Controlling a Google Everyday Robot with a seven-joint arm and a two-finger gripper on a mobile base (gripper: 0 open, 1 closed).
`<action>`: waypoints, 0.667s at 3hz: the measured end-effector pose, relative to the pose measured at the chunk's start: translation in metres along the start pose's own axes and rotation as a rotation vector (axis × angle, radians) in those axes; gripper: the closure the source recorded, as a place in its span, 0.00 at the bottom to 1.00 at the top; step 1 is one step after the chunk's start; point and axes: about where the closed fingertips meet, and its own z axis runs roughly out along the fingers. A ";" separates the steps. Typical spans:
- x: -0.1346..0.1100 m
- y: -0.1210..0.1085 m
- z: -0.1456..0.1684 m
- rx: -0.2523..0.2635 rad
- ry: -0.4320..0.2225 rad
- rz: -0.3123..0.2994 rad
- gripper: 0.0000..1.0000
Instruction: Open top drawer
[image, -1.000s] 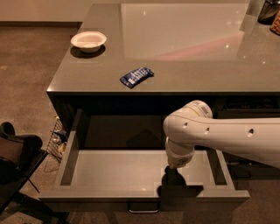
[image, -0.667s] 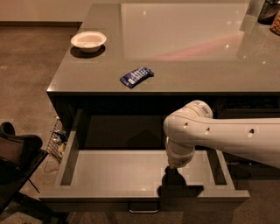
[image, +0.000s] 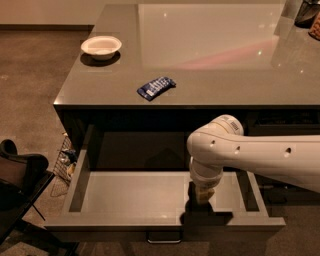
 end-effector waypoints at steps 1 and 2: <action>0.000 0.000 0.000 0.000 0.001 0.000 0.00; 0.000 0.000 0.000 0.000 0.001 0.000 0.00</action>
Offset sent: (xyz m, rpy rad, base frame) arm -0.0003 -0.0002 0.0003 -0.0006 -0.0004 0.0003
